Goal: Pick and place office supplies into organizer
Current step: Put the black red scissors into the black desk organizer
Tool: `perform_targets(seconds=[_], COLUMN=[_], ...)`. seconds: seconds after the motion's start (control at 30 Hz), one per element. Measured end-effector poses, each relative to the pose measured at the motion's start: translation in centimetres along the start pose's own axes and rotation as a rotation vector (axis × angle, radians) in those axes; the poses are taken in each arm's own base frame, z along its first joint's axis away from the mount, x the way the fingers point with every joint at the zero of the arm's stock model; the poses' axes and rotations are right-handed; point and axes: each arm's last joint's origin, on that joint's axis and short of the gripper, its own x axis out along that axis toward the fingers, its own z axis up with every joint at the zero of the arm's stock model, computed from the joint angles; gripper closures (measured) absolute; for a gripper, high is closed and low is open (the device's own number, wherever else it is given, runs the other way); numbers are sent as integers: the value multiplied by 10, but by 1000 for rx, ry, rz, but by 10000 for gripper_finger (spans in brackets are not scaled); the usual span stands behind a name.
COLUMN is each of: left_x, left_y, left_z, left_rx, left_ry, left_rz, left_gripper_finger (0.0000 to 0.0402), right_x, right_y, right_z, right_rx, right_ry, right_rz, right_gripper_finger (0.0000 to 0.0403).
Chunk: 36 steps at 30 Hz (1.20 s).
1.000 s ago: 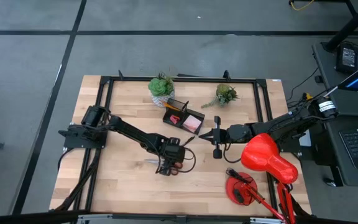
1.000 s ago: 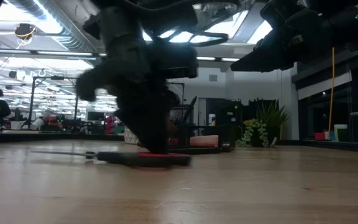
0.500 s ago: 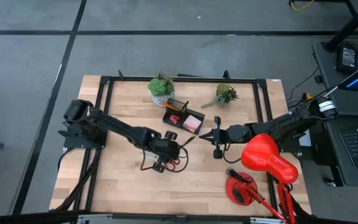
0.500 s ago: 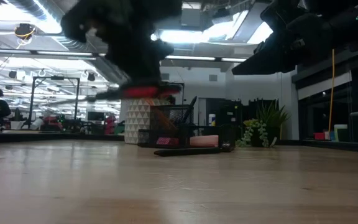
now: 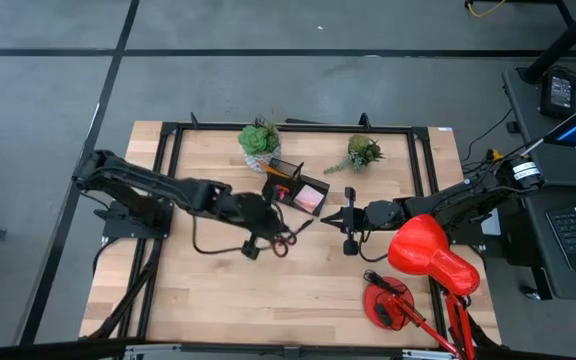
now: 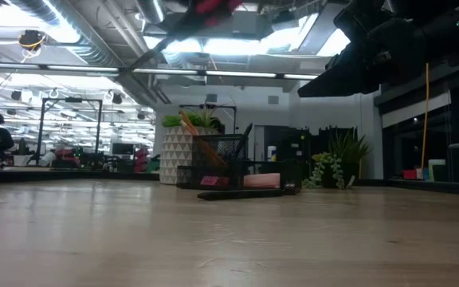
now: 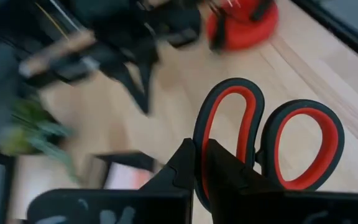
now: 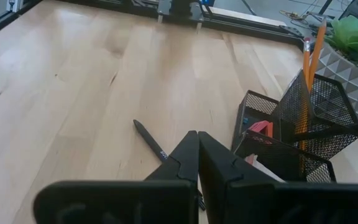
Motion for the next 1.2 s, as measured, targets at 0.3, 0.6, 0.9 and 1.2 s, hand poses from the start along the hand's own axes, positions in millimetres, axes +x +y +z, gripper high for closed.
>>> perform_targets(seconds=[0.3,0.6,0.9,1.2], left_x=[-22,-17,-9,-9], left_y=[51,92,110,118], left_z=[8,-7,-44,-83], left_rx=[-40,-77,-95,-201], left_ry=[-189,-367,-532,-647], left_rz=[194,280,427,581], left_gripper_finger=[390,390,391,391], right_x=[0,0,0,0], right_y=[0,0,0,0], right_z=[0,0,-1,-1], right_rx=[19,19,16,15], right_ry=[-1,0,7,6], right_rz=[0,0,0,0], right_gripper_finger=[393,393,393,393])
